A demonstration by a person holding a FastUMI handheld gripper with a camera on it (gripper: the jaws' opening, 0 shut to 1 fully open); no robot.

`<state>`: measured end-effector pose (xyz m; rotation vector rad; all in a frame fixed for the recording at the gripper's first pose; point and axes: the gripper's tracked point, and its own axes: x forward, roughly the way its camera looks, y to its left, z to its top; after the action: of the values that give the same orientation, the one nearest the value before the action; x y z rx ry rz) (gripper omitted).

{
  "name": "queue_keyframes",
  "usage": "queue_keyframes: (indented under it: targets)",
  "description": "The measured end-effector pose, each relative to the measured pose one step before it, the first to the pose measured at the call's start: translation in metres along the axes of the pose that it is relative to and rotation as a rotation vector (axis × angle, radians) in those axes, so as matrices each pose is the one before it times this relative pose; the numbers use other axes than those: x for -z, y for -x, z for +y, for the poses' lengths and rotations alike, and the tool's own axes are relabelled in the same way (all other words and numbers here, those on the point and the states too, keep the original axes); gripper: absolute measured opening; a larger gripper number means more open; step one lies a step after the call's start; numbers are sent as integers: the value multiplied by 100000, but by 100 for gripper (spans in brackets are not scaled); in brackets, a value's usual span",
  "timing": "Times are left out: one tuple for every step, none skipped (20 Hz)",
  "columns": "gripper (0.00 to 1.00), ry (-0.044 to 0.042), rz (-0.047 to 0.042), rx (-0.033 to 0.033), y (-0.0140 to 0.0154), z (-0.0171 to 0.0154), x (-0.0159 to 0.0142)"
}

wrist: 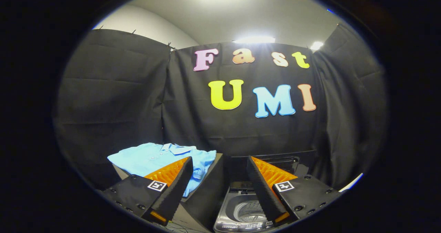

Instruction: Put the clothes into the washing machine and then close the washing machine lid.

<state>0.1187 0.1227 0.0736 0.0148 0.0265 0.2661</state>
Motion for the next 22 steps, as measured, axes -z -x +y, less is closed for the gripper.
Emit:
queue_keyframes:
  targets:
    - [97, 41, 805, -1777, -775, 899, -74]
    - [98, 200, 715, -1733, -757, 768, -128]
    - [98, 464, 960, -1341, -699, 803, -62]
    - [98, 384, 863, -1596, -739, 659, -58]
    - [98, 281, 1215, -1709, -846, 778, 112]
    - [98, 346, 1179, -1456, -698, 738, -2]
    - [98, 360, 1149, -1275, -725, 721, 17]
    - [98, 239, 1446, -1508, -694, 685, 61]
    - [98, 88, 1453, -1452, -769, 787, 228]
    - [98, -34, 1166, -1500, -608, 703, 79]
    - [98, 47, 1378, -1304, -662, 725, 89]
    - [98, 30, 1229, -1390, -558, 646, 61]
    - [98, 34, 1299, -1200, -565, 747, 146]
    - [98, 67, 1576, -1239, -587, 592, 132]
    - [98, -21, 1519, -1128, -642, 683, 125]
    - [98, 61, 1701, -1065, -573, 500, 59]
    - [98, -33, 2067, -1121, -639, 528, 145]
    - [98, -117, 2072, -1015, -585, 442, 100]
    - [98, 46, 2224, -771, -622, 429, 204]
    - [98, 11, 2138, -764, -627, 343, 39]
    - [98, -19, 2119, -655, -605, 321, 207]
    - [98, -92, 2118, -740, -563, 250, 135]
